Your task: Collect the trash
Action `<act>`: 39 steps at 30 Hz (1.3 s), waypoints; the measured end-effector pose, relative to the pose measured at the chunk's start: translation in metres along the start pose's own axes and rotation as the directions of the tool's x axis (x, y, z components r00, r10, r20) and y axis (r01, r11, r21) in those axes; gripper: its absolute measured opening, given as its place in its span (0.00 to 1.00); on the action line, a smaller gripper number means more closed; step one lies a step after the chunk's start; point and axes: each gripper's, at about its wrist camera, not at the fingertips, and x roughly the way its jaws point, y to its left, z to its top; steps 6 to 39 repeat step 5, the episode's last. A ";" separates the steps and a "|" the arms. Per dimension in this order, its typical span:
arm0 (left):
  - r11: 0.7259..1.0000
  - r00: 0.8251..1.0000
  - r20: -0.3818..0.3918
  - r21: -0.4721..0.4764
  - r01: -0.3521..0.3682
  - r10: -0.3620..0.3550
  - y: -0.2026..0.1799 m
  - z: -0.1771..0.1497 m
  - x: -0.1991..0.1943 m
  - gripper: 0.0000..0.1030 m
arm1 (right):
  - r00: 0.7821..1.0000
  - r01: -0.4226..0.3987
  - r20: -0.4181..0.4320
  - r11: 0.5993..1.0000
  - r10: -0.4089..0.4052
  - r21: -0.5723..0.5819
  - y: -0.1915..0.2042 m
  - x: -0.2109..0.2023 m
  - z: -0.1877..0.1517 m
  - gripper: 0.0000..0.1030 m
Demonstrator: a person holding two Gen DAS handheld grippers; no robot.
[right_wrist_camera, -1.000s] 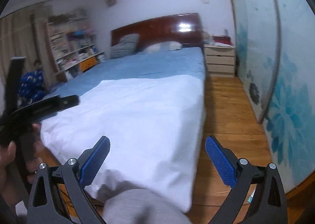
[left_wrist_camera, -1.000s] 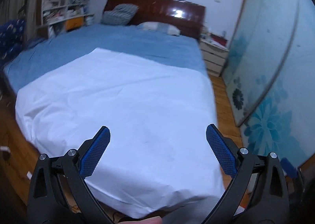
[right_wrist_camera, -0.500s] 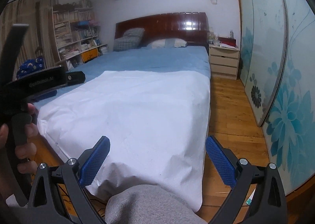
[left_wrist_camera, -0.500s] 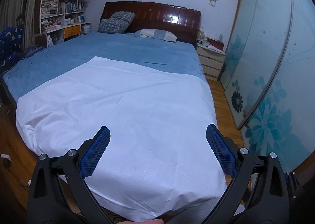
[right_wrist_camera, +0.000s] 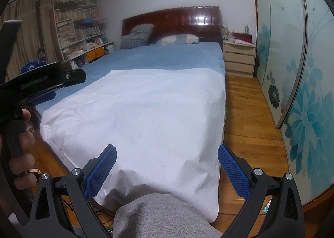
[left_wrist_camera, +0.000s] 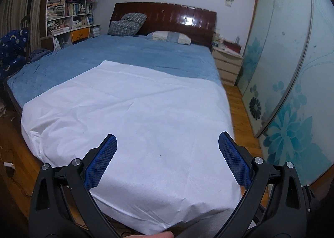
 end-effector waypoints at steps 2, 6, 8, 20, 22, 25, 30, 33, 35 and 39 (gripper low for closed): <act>1.000 1.000 -0.011 0.002 -0.007 0.007 0.000 -0.001 0.002 0.94 | 1.000 -0.001 -0.003 1.000 0.001 0.004 -0.001 0.001 0.000 0.93; 1.000 1.000 -0.026 0.003 0.000 0.000 0.000 -0.001 0.005 0.94 | 1.000 -0.001 -0.005 1.000 0.001 0.003 -0.001 0.003 0.001 0.93; 1.000 1.000 -0.026 0.003 0.000 0.000 0.000 -0.001 0.005 0.94 | 1.000 -0.001 -0.005 1.000 0.001 0.003 -0.001 0.003 0.001 0.93; 1.000 1.000 -0.026 0.003 0.000 0.000 0.000 -0.001 0.005 0.94 | 1.000 -0.001 -0.005 1.000 0.001 0.003 -0.001 0.003 0.001 0.93; 1.000 1.000 -0.026 0.003 0.000 0.000 0.000 -0.001 0.005 0.94 | 1.000 -0.001 -0.005 1.000 0.001 0.003 -0.001 0.003 0.001 0.93; 1.000 1.000 -0.026 0.003 0.000 0.000 0.000 -0.001 0.005 0.94 | 1.000 -0.001 -0.005 1.000 0.001 0.003 -0.001 0.003 0.001 0.93; 1.000 1.000 -0.026 0.003 0.000 0.000 0.000 -0.001 0.005 0.94 | 1.000 -0.001 -0.005 1.000 0.001 0.003 -0.001 0.003 0.001 0.93; 1.000 1.000 -0.026 0.003 0.000 0.000 0.000 -0.001 0.005 0.94 | 1.000 -0.001 -0.005 1.000 0.001 0.003 -0.001 0.003 0.001 0.93; 1.000 1.000 -0.026 0.003 0.000 0.000 0.000 -0.001 0.005 0.94 | 1.000 -0.001 -0.005 1.000 0.001 0.003 -0.001 0.003 0.001 0.93; 1.000 1.000 -0.026 0.003 0.000 0.000 0.000 -0.001 0.005 0.94 | 1.000 -0.001 -0.005 1.000 0.001 0.003 -0.001 0.003 0.001 0.93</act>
